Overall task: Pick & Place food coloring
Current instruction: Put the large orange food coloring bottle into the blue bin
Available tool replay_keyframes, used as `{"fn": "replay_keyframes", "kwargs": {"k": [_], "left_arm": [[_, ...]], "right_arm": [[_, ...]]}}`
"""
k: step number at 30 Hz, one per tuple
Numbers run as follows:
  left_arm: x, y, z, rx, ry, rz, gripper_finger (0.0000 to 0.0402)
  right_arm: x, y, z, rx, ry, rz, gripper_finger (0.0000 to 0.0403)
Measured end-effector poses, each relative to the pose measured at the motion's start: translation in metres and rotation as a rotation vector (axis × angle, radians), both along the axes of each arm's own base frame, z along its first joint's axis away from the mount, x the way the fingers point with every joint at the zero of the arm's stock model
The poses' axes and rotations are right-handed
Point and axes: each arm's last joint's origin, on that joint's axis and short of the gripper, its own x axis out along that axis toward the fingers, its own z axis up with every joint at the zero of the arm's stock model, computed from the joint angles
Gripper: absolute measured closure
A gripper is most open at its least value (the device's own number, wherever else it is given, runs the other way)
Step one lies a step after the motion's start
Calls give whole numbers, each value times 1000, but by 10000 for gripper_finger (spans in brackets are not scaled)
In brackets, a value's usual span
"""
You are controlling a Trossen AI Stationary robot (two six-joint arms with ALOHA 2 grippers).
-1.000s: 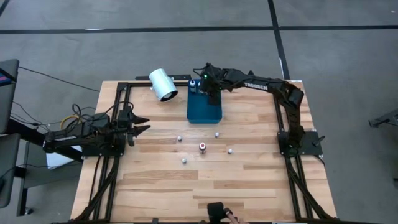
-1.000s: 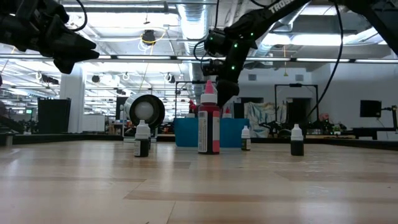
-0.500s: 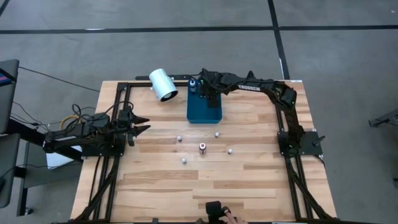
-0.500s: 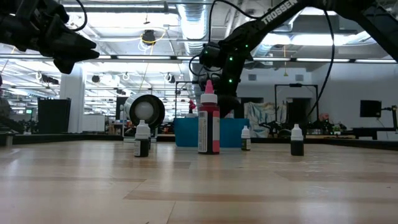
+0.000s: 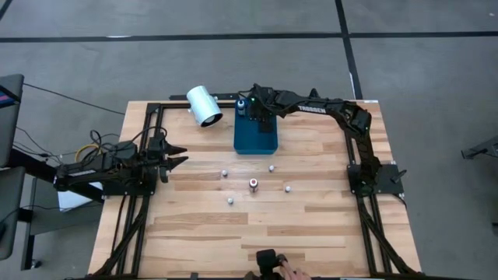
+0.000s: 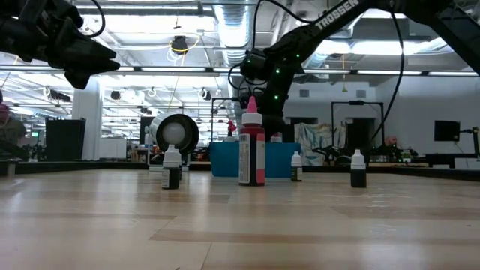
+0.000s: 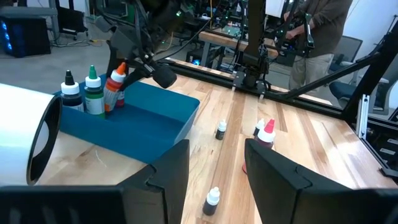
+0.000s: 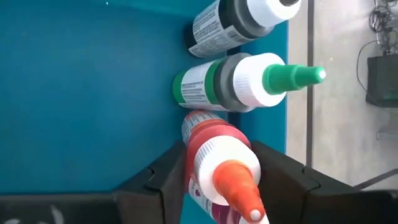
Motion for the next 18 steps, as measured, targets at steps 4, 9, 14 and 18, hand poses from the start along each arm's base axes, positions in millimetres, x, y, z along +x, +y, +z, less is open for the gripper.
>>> {"fn": "replay_keyframes", "kwargs": {"k": [4,9,14,18], "left_arm": [[0,0,0,-2,0,0,256],[0,0,0,-6,-1,-6,256],[0,0,0,-6,-1,-6,256],[0,0,0,-6,-1,-5,256]], "right_arm": [[0,0,0,-1,-1,-1,215],[0,0,1,-16,10,6,183],[0,-3,2,-83,25,-32,167],[0,-4,5,-119,30,-46,169]]}}
